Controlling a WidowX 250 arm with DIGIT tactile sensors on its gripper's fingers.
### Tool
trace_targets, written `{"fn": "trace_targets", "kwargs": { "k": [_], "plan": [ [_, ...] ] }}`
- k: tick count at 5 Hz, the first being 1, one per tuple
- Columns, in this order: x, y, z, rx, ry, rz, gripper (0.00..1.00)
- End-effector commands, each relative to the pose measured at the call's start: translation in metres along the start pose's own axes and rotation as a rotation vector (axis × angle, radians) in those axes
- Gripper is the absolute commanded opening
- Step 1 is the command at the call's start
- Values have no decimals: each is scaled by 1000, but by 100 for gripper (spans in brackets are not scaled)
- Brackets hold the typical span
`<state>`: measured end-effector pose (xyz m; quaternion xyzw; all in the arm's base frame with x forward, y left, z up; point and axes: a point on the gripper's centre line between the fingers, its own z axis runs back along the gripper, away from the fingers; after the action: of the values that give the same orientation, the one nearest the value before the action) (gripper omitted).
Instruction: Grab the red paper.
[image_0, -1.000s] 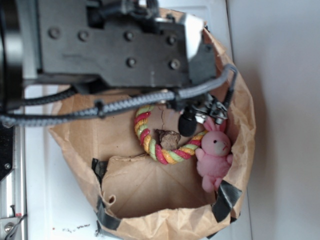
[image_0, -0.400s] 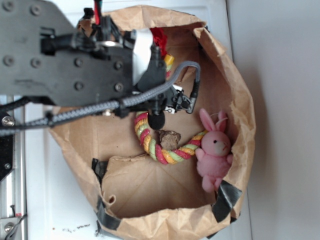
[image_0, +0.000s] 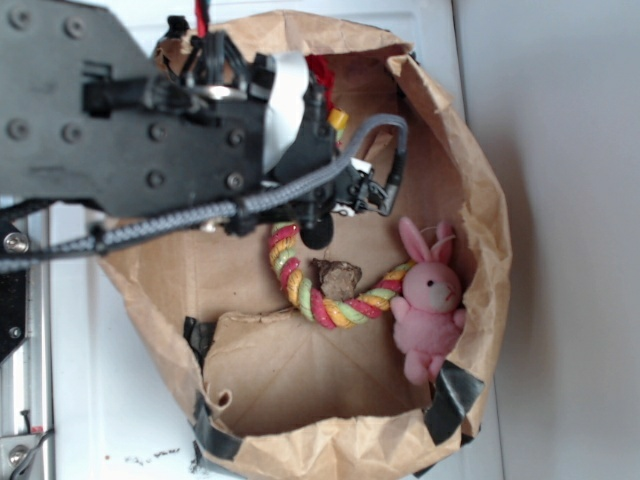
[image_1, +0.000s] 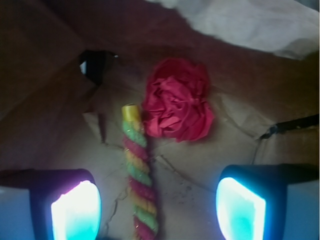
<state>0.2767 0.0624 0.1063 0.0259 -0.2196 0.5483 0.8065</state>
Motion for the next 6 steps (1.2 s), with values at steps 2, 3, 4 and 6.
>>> {"fn": "trace_targets", "kwargs": {
  "k": [2, 3, 4, 6],
  "plan": [
    [2, -4, 13, -10, -12, 89, 100],
    [0, -4, 13, -26, 26, 106, 100],
    [-1, -3, 14, -23, 46, 95, 100],
    [-1, -3, 14, -23, 46, 95, 100]
  ]
}}
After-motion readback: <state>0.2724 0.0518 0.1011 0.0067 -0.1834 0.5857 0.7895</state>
